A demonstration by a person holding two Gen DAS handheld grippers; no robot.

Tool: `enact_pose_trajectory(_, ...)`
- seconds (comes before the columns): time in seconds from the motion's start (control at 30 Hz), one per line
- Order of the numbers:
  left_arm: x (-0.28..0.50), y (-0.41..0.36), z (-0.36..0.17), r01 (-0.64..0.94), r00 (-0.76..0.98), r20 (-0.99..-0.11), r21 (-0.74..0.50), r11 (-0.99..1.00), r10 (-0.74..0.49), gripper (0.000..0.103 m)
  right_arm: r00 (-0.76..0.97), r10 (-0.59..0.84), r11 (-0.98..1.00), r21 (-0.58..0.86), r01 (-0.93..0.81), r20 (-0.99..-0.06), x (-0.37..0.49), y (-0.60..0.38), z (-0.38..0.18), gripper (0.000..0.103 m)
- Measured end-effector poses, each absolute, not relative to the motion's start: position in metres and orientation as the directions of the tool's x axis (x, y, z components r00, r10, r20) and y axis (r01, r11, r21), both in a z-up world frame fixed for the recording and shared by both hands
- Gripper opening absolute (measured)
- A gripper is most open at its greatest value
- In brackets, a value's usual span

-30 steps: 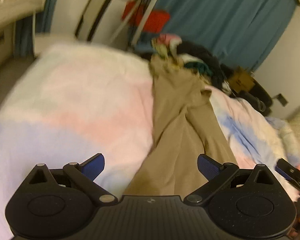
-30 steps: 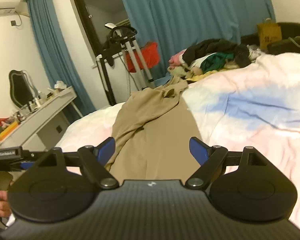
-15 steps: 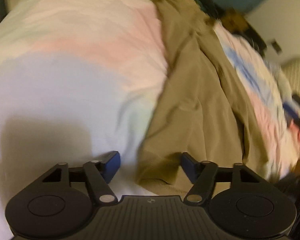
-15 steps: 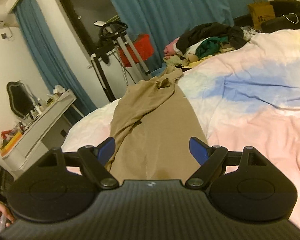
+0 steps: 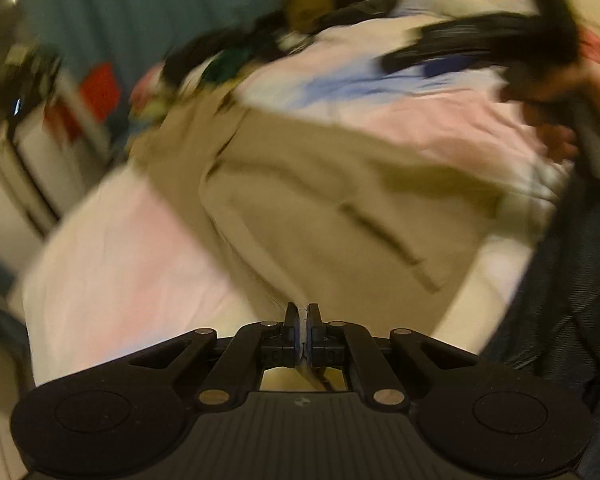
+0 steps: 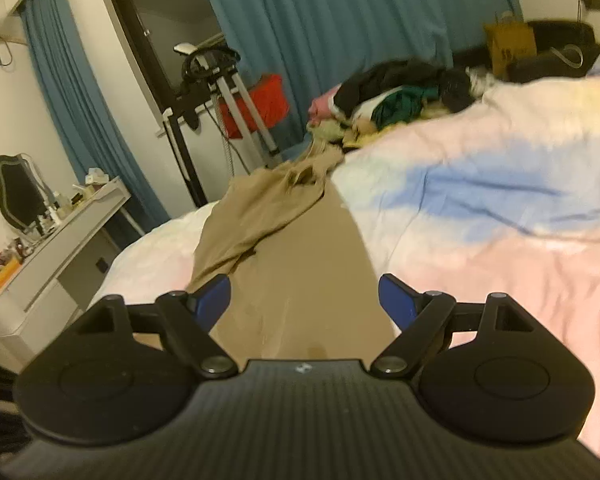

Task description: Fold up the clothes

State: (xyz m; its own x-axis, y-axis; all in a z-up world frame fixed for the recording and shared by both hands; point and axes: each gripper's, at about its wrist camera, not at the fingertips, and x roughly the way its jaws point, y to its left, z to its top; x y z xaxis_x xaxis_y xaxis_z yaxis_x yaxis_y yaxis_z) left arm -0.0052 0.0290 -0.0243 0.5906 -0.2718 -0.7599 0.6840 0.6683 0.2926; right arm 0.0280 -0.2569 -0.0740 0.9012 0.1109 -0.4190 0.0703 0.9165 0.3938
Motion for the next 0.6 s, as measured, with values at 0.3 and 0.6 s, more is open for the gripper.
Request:
enact_pose_trajectory(0.3,-0.016,-0.042,-0.046,0.720,0.566,-0.763,0.276,0.637,-0.310,0.003,0.906,0.100,0.901,0.423,0.092,-0.412,0.020,-0.282,-0.069,0.083)
enact_pose_trajectory(0.6,0.009,-0.072,-0.081,0.719,0.426,-0.811,0.034,0.694,-0.402,0.009,0.858,0.173,0.869,0.484,0.098,-0.484,0.020,-0.305,-0.086,0.083)
